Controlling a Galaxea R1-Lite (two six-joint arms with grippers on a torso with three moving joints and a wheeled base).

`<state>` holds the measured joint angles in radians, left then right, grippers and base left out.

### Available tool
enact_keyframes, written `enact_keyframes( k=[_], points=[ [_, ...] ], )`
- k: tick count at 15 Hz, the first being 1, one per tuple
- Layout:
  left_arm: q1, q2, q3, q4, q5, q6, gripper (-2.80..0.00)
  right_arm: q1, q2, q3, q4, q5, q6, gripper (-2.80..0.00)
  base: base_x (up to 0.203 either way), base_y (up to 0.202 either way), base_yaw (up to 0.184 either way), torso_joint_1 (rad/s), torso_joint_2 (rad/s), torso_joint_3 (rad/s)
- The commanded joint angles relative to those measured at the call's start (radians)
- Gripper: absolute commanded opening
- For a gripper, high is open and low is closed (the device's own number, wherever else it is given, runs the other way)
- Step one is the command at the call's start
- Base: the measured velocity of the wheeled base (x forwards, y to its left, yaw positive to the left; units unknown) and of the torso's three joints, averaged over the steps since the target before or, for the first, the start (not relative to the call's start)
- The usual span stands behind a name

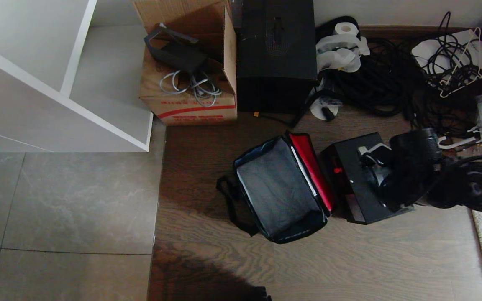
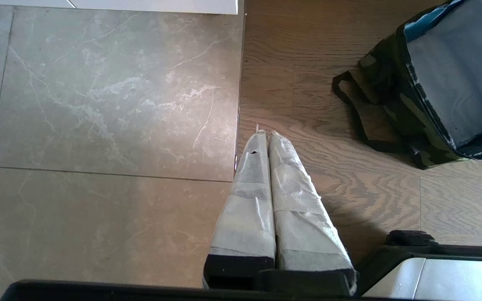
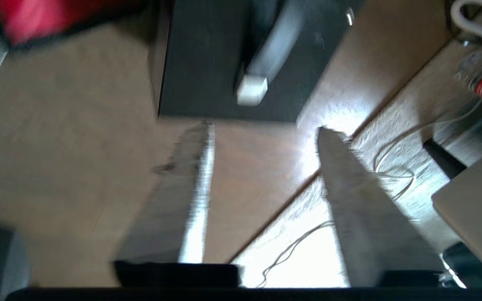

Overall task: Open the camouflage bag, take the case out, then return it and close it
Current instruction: Release the handle, then grip the handle again

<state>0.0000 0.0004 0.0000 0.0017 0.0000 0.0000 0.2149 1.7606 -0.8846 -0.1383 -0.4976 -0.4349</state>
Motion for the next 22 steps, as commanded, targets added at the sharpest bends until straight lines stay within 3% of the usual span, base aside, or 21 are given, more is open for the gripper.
enact_keyframes(
  k=[1,5,7,9,12,15,22],
  points=[
    [0.000,0.000,0.000,0.000,0.000,0.000,-2.80,0.000,-0.238,0.138,0.030,0.013,0.000,-2.80,0.000,0.000,0.000,0.000,0.00,0.000],
    [0.000,0.001,0.000,0.000,0.000,0.000,-2.80,-0.017,-0.645,0.376,0.068,0.052,0.016,-2.80,0.000,0.000,0.000,0.000,0.00,0.000],
    [0.000,0.000,0.000,0.000,0.000,0.000,-2.80,-0.060,-0.890,0.472,0.115,0.163,0.045,-2.80,0.000,0.000,0.000,0.000,0.00,0.000],
    [0.000,0.000,0.000,0.000,0.000,0.000,-2.80,-0.094,-1.119,0.599,0.149,0.285,0.134,-2.80,0.000,0.000,0.000,0.000,0.00,0.000],
    [0.000,0.000,0.000,0.000,0.000,0.000,-2.80,-0.126,-1.372,0.785,0.175,0.405,0.248,-2.80,0.000,0.000,0.000,0.000,0.00,0.000],
    [0.000,0.000,0.000,0.000,0.000,0.000,-2.80,-0.147,-1.477,0.864,0.123,0.520,0.312,-2.80,0.000,0.000,0.000,0.000,0.00,0.000],
    [0.000,0.000,0.000,0.000,0.000,0.000,-2.80,-0.182,-1.539,0.883,0.140,0.510,0.375,-2.80,0.000,0.000,0.000,0.000,0.00,0.000]
  ],
)
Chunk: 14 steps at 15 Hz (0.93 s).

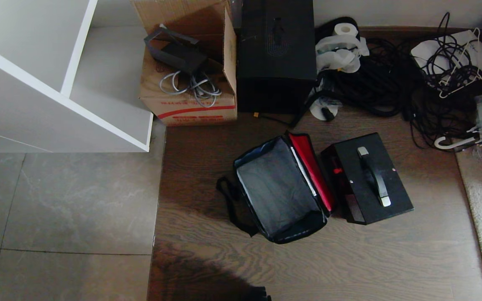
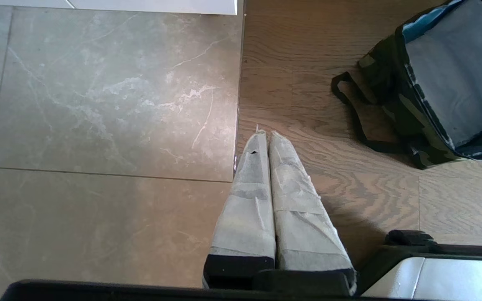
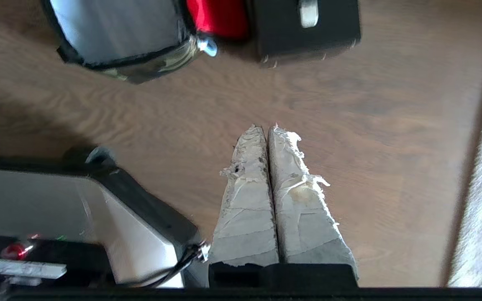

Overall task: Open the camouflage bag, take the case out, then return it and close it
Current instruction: Grip the handle again

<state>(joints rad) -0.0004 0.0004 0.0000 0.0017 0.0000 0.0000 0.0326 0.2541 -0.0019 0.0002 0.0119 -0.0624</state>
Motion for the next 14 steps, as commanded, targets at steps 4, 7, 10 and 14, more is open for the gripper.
enact_keyframes(
  k=[4,7,10,14],
  points=[
    [0.000,0.001,0.000,0.000,0.000,0.000,-2.80,-0.021,-0.224,0.001,-0.002,0.003,-0.013,-2.80,0.000,0.000,0.000,0.000,0.00,0.000],
    [0.000,0.001,0.000,0.000,0.000,0.000,-2.80,-0.023,-0.253,0.002,0.000,0.000,0.009,-2.80,0.000,0.000,0.000,0.000,0.00,0.000],
    [0.000,0.001,0.000,0.000,0.000,0.000,-2.80,-0.023,-0.254,0.001,0.003,-0.002,0.029,-2.80,0.000,0.000,0.000,0.000,0.00,0.000],
    [0.000,0.001,0.000,0.000,0.000,0.000,-2.80,-0.023,-0.254,0.002,0.007,-0.008,0.038,-2.80,0.000,0.000,0.000,0.000,0.00,0.000]
  ],
)
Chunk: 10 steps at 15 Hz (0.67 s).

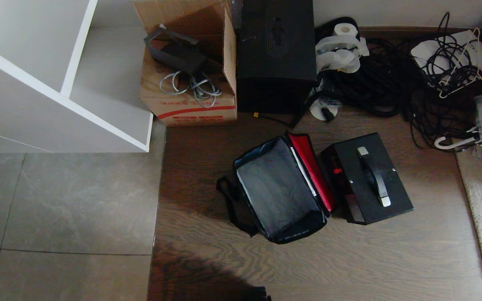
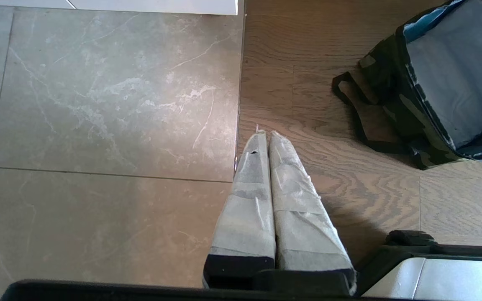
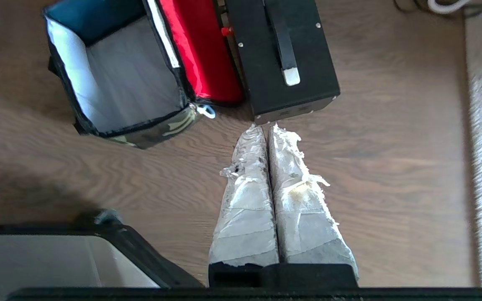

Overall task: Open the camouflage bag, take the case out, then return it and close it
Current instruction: Grip the handle again

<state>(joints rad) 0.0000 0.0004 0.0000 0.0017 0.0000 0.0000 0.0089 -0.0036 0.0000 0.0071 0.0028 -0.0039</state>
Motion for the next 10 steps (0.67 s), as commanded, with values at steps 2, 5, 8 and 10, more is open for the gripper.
enact_keyframes(
  k=[2,5,8,10],
  points=[
    [0.000,0.001,0.000,0.000,0.000,0.000,-2.80,0.000,0.004,0.000,-0.001,0.005,-0.045,-2.80,0.000,0.000,0.000,0.000,0.00,0.000],
    [0.000,0.001,0.000,0.000,0.000,0.000,-2.80,0.000,0.005,0.000,-0.001,0.003,-0.034,-2.80,0.000,0.000,0.000,0.000,0.00,0.000],
    [0.000,0.000,0.000,0.000,0.000,0.000,-2.80,0.000,0.004,0.000,0.001,0.002,-0.033,-2.80,0.000,0.000,0.000,0.000,0.00,0.000],
    [0.000,0.001,0.000,0.000,0.000,0.000,-2.80,0.000,0.004,0.000,0.001,0.002,-0.033,-2.80,0.000,0.000,0.000,0.000,0.00,0.000]
  ],
)
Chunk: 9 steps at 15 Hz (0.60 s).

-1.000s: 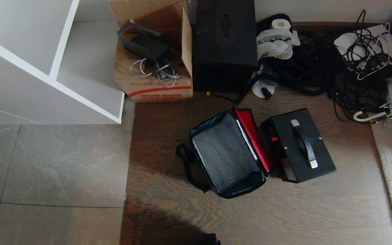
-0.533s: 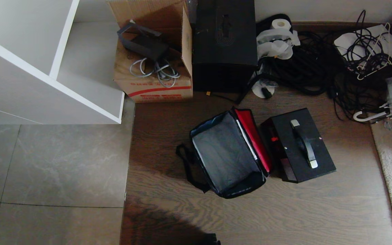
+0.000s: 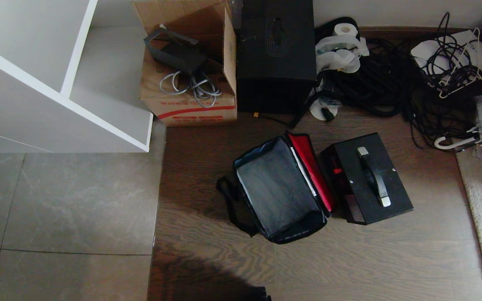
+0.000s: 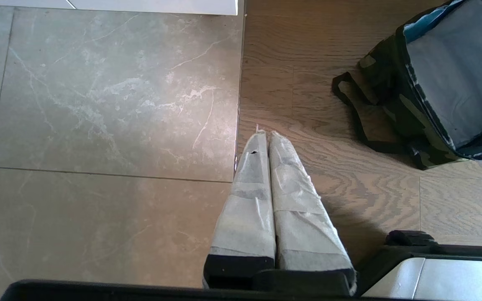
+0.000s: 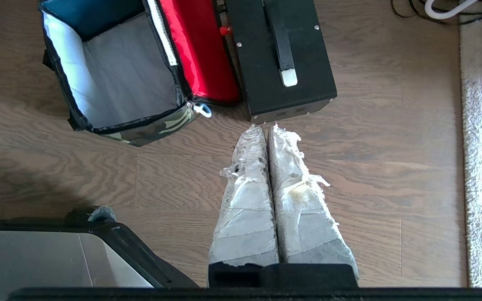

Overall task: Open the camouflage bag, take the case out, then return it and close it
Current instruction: Grip the handle again

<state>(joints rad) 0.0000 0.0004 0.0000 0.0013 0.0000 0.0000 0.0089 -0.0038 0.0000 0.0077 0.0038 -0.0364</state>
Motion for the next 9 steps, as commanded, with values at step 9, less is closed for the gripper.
enact_keyframes(
  k=[9],
  points=[
    [0.000,0.001,0.000,0.000,0.000,0.000,-2.80,0.000,0.004,0.000,0.000,0.001,0.000,-2.80,0.000,0.000,0.000,0.000,0.00,0.000]
  ],
)
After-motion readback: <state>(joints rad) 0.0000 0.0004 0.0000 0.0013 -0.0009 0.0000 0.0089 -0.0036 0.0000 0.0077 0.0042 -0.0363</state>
